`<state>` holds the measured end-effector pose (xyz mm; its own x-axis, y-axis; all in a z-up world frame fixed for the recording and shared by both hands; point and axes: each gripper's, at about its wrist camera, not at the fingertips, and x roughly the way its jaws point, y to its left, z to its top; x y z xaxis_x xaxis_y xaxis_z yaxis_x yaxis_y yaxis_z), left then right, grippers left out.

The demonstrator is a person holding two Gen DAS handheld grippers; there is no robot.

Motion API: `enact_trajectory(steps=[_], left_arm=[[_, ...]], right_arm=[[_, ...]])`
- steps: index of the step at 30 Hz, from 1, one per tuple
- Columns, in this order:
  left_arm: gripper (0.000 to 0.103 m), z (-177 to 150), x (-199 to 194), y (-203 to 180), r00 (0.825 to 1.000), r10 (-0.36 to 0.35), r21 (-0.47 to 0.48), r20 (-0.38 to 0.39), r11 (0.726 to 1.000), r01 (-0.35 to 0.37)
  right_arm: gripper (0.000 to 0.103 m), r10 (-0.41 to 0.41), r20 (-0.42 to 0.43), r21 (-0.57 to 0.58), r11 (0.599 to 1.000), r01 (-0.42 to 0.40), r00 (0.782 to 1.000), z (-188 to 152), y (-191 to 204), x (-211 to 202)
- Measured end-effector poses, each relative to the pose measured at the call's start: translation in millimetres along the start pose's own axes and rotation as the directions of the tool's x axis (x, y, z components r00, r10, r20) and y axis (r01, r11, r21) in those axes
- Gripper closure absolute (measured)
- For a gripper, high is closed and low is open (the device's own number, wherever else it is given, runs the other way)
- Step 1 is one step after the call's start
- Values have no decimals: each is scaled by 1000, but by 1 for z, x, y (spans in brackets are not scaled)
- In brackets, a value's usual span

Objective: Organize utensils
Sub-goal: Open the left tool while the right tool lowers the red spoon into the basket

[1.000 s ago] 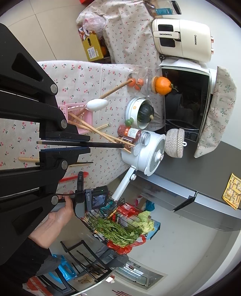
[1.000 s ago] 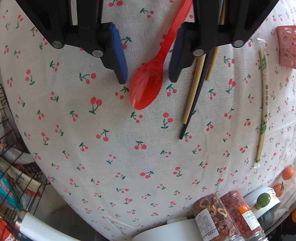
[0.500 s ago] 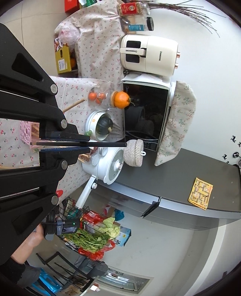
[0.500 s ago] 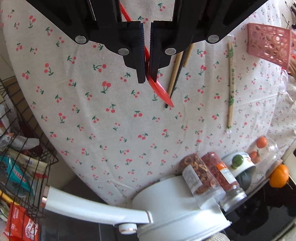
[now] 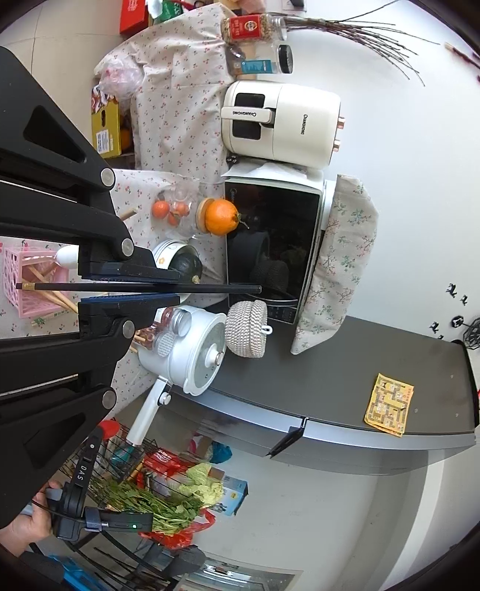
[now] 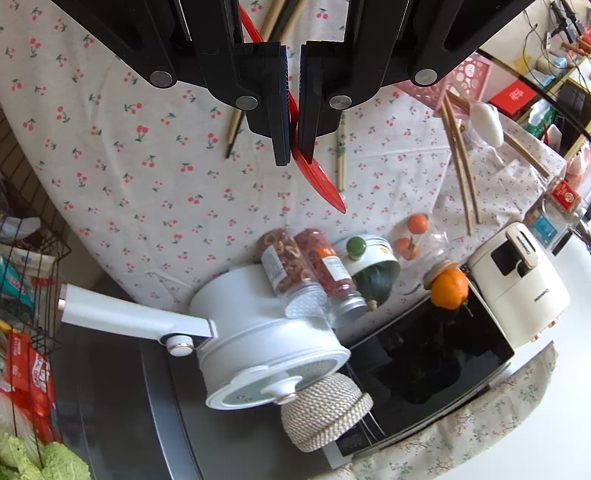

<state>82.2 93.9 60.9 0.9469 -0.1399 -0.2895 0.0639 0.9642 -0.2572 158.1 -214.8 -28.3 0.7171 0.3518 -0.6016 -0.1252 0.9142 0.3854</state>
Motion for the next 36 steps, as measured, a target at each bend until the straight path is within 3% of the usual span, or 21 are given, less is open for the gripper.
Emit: enact_trajectory(steps=[6, 12, 16, 18, 20, 21, 23, 26, 28, 31, 33, 36], left_arm=[[98, -2, 19, 0, 999, 10, 0, -37, 1000, -10], [98, -22, 60, 5, 978, 28, 24, -208, 999, -23], [96, -30, 64, 7, 965, 6, 11, -260, 1000, -3], [85, -32, 58, 5, 962, 7, 22, -274, 1000, -1], [47, -35, 51, 6, 959, 10, 30, -282, 1000, -2], [43, -36, 47, 8, 958, 14, 28, -285, 1000, -7], [41, -39, 39, 15, 951, 19, 13, -309, 1000, -15], [41, -44, 33, 31, 925, 56, -11, -376, 998, -65], [41, -48, 29, 42, 906, 83, -8, -415, 995, -95], [41, -53, 23, 61, 894, 101, -16, -438, 993, -120], [41, -56, 19, 72, 889, 94, -36, -449, 992, -123], [41, -59, 15, 84, 883, 90, -45, -462, 991, -125]], right_arm=[[101, 48, 38, 23, 999, -49, 998, -3, 15, -6], [101, 95, 64, 41, 994, -98, 993, -5, 30, -8], [101, 154, 91, 44, 986, -158, 984, -8, 44, -12], [101, 186, 106, 47, 980, -192, 977, -10, 52, -15], [101, 209, 121, 49, 975, -217, 970, -11, 59, -16], [101, 218, 128, 50, 973, -226, 967, -12, 63, -17], [100, 236, 136, 49, 968, -244, 962, -13, 74, -17], [100, 291, 135, 77, 950, -303, 947, -14, 86, -11], [100, 289, 134, 83, 950, -301, 948, -12, 96, -3], [100, 281, 165, 85, 951, -297, 945, -12, 110, 9], [100, 292, 209, 110, 941, -319, 933, -12, 114, 14], [100, 332, 288, 175, 904, -390, 898, -13, 114, 20]])
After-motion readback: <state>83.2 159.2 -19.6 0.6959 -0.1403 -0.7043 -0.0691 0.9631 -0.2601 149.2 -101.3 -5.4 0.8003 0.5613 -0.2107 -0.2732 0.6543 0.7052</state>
